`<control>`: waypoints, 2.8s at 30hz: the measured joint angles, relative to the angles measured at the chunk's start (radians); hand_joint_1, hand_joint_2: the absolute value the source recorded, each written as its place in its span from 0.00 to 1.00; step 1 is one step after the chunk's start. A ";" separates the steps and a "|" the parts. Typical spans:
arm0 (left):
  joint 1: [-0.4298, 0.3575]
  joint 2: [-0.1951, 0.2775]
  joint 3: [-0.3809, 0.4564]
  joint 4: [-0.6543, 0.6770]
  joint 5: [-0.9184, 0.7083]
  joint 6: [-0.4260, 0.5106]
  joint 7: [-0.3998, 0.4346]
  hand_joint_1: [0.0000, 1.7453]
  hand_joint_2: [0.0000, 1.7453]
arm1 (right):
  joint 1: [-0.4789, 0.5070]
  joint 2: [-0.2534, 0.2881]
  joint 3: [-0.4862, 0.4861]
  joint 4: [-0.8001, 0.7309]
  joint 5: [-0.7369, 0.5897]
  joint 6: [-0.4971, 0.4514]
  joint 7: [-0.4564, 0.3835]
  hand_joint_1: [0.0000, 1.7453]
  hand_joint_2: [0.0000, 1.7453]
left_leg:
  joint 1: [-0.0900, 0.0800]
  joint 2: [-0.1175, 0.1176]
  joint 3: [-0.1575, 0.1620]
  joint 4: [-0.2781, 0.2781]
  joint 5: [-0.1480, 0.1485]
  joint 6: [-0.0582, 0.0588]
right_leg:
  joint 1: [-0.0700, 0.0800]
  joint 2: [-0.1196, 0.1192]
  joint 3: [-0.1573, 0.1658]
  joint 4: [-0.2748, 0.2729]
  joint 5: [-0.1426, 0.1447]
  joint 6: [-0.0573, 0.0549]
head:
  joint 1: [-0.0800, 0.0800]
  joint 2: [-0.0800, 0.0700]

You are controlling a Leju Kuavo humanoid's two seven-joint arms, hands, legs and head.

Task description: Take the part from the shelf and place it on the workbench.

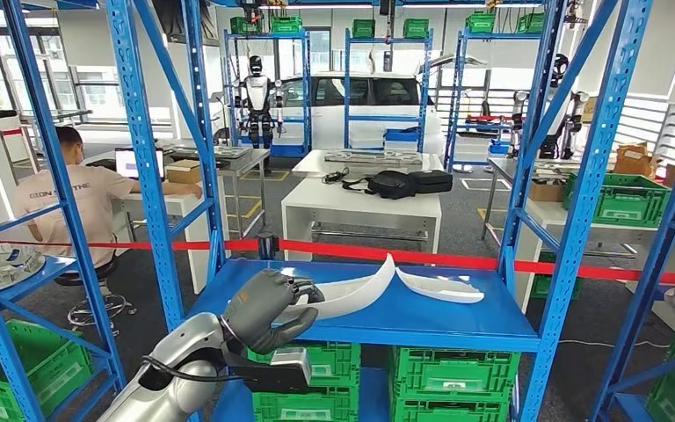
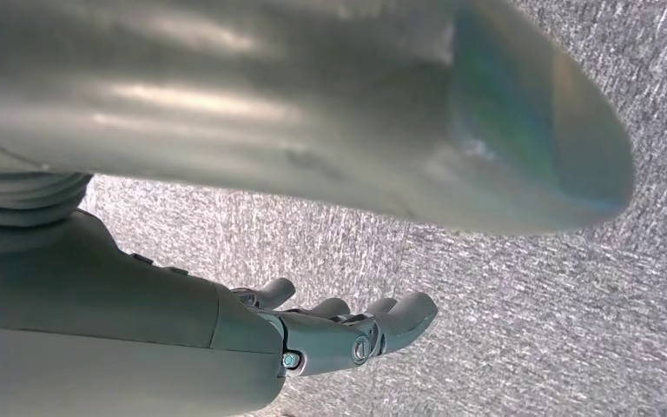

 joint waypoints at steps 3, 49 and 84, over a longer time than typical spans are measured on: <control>0.000 0.000 -0.002 0.003 0.000 0.000 -0.002 1.00 1.00 | 0.001 0.000 0.000 0.000 -0.003 -0.004 0.000 0.00 0.00 | 0.001 -0.003 -0.004 -0.008 0.009 0.011 | -0.004 -0.005 -0.001 -0.001 0.001 0.009 | 0.000 0.000; -0.006 -0.007 0.009 -0.115 -0.013 -0.021 -0.006 1.00 1.00 | -0.015 -0.021 -0.025 0.000 -0.060 -0.008 -0.027 0.00 0.00 | 0.015 -0.129 -0.048 0.008 0.041 -0.020 | -0.003 0.074 0.052 0.041 -0.095 -0.010 | 0.002 0.000; -0.043 0.033 0.032 -0.168 0.040 -0.069 -0.003 1.00 1.00 | -0.032 -0.025 -0.024 -0.001 -0.052 0.005 -0.020 0.00 0.00 | 0.013 -0.050 -0.103 0.079 0.014 -0.044 | -0.003 0.004 0.062 0.036 -0.092 -0.042 | -0.004 0.000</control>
